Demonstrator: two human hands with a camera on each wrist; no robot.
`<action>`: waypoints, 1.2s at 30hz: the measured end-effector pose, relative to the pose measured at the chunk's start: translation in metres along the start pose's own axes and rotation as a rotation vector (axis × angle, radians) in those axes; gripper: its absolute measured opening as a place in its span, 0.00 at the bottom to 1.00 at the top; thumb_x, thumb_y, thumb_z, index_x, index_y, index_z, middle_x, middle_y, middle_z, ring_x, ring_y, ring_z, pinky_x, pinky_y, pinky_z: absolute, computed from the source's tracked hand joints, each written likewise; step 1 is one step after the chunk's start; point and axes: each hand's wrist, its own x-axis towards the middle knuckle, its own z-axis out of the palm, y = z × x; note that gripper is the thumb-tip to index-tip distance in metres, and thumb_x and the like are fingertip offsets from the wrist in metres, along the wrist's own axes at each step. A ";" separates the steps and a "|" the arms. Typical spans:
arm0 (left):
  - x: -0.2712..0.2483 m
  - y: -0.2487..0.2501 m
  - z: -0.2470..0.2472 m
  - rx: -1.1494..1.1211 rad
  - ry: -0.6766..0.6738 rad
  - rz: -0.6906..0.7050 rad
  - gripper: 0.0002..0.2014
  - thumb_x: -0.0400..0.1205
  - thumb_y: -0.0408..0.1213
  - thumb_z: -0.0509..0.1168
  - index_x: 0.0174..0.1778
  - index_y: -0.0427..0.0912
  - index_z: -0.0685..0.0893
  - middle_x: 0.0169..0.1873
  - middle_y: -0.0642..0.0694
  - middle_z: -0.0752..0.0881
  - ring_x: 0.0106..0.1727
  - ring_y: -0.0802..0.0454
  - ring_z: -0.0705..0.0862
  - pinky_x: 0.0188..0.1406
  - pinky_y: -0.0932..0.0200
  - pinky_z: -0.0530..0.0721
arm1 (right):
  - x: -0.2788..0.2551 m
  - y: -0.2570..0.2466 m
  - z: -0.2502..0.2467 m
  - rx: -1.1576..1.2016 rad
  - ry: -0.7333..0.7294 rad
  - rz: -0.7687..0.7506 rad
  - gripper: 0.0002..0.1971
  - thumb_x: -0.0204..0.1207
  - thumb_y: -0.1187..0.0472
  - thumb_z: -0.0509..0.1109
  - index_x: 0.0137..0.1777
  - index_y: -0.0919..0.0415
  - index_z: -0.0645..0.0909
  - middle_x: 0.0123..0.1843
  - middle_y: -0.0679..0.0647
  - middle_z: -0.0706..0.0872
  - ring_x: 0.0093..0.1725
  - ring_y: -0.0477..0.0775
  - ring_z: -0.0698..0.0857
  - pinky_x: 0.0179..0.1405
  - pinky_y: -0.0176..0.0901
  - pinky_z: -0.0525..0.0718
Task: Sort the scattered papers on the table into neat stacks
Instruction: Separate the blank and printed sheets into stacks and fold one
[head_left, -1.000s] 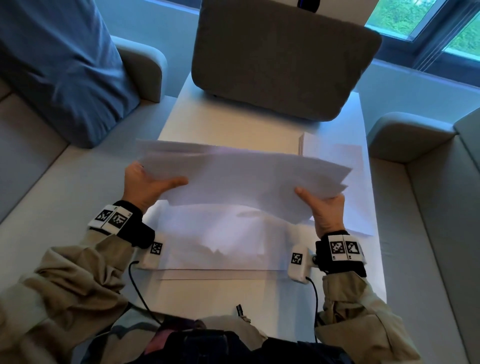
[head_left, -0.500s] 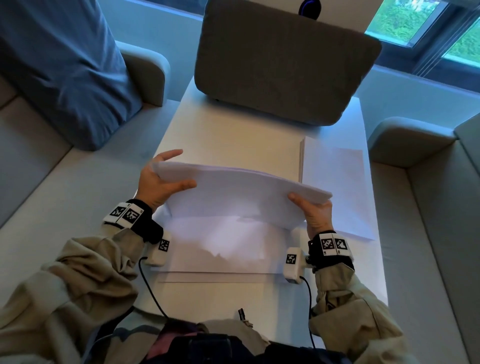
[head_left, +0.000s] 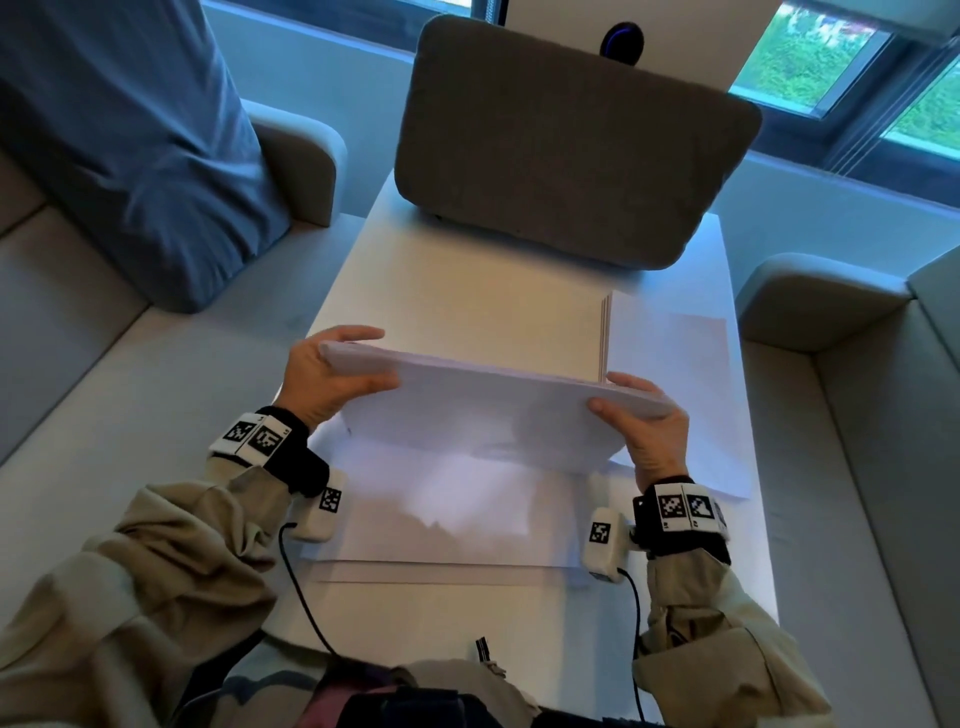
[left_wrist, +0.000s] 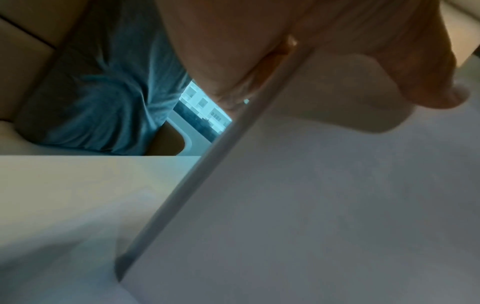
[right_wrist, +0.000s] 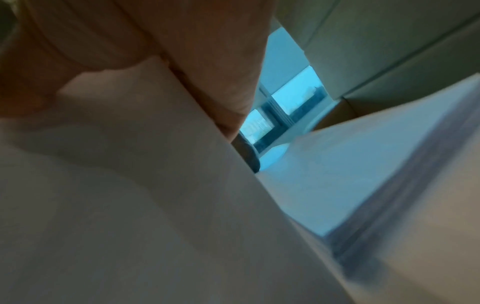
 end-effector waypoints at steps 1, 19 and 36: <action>-0.001 -0.003 0.001 0.019 -0.006 -0.018 0.23 0.46 0.47 0.84 0.38 0.57 0.91 0.34 0.59 0.90 0.36 0.63 0.85 0.39 0.69 0.84 | -0.001 -0.003 0.001 -0.073 0.012 -0.039 0.23 0.54 0.63 0.87 0.51 0.55 0.87 0.47 0.51 0.90 0.48 0.51 0.85 0.44 0.35 0.85; 0.005 0.058 0.009 0.301 -0.242 0.147 0.18 0.59 0.39 0.85 0.16 0.45 0.79 0.17 0.58 0.67 0.23 0.64 0.63 0.21 0.69 0.62 | -0.030 -0.082 0.040 -0.646 -0.168 -0.585 0.04 0.75 0.51 0.72 0.46 0.44 0.88 0.34 0.40 0.85 0.34 0.47 0.82 0.35 0.40 0.76; 0.000 0.103 0.058 -0.143 0.158 0.208 0.19 0.55 0.43 0.84 0.39 0.51 0.86 0.36 0.61 0.90 0.41 0.60 0.88 0.41 0.64 0.86 | -0.027 -0.070 0.043 0.172 -0.060 -0.350 0.16 0.71 0.73 0.74 0.38 0.48 0.89 0.39 0.42 0.91 0.40 0.41 0.87 0.42 0.35 0.84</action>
